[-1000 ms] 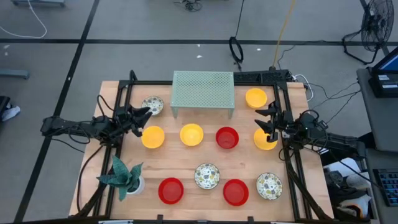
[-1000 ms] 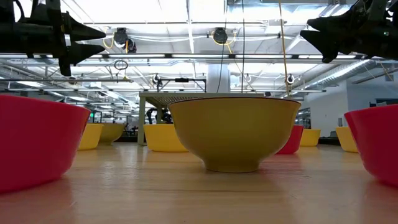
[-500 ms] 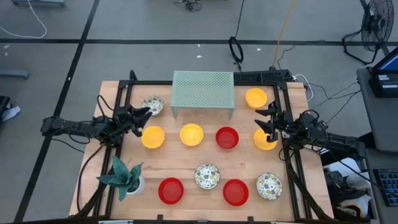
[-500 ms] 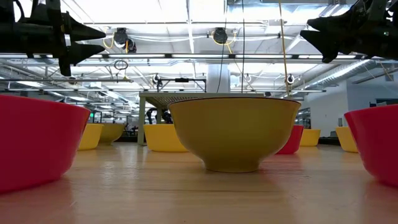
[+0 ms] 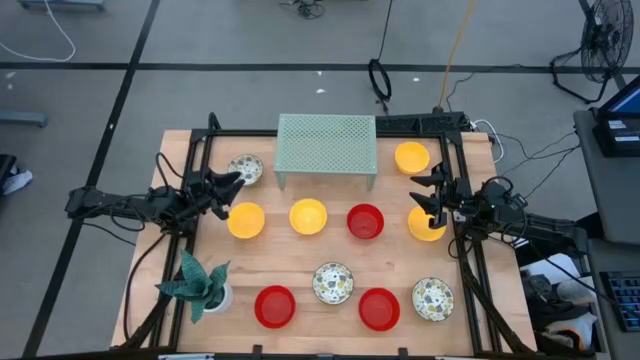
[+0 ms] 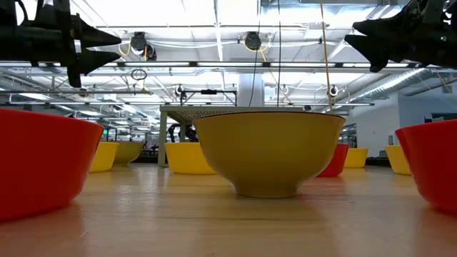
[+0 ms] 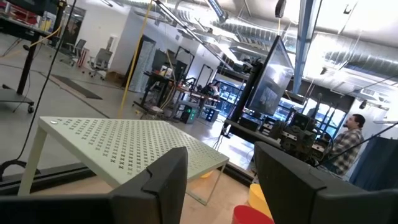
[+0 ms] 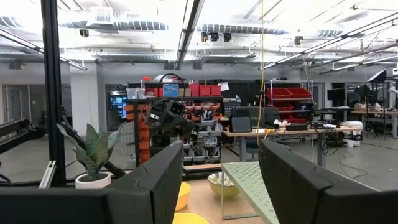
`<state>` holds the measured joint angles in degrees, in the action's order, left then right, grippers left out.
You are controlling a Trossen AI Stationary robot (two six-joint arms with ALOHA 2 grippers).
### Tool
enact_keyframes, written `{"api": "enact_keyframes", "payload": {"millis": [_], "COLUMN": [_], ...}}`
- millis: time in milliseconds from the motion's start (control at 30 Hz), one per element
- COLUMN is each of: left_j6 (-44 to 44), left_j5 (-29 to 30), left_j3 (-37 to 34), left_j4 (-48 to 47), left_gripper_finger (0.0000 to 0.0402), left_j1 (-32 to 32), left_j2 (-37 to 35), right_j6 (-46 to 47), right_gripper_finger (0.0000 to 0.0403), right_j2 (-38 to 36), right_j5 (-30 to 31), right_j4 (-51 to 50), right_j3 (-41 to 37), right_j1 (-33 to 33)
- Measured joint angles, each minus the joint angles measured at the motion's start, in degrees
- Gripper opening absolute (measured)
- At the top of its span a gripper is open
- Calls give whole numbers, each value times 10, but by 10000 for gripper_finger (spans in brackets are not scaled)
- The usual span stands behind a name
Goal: Pick & Place Mini bowls
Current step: Put the white patterned bowl on the shelf
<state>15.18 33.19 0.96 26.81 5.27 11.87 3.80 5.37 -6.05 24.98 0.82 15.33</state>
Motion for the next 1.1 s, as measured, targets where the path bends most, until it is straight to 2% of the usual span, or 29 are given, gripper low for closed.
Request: {"api": "enact_keyframes", "payload": {"millis": [133, 567, 767, 867, 1100], "left_j6": [0, -39, -119, -122, -110], "left_j5": [24, 30, 30, 32, -5], "left_j3": [0, 0, 0, 0, 0], "left_j4": [0, 0, 4, 22, 32], "left_gripper_finger": [189, 189, 189, 189, 189], "left_j1": [0, 0, 0, 0, 0], "left_j2": [0, 1, 1, 1, 20], "right_j6": [0, 0, 0, 0, 0], "right_gripper_finger": [196, 196, 196, 196, 196], "right_j2": [0, 0, 0, 0, 0], "right_j5": [0, 0, 0, 0, 0], "right_j4": [0, 0, 0, 0, 0], "right_j3": [0, 0, 0, 0, 0], "right_j1": [0, 0, 0, 0, 0]}}
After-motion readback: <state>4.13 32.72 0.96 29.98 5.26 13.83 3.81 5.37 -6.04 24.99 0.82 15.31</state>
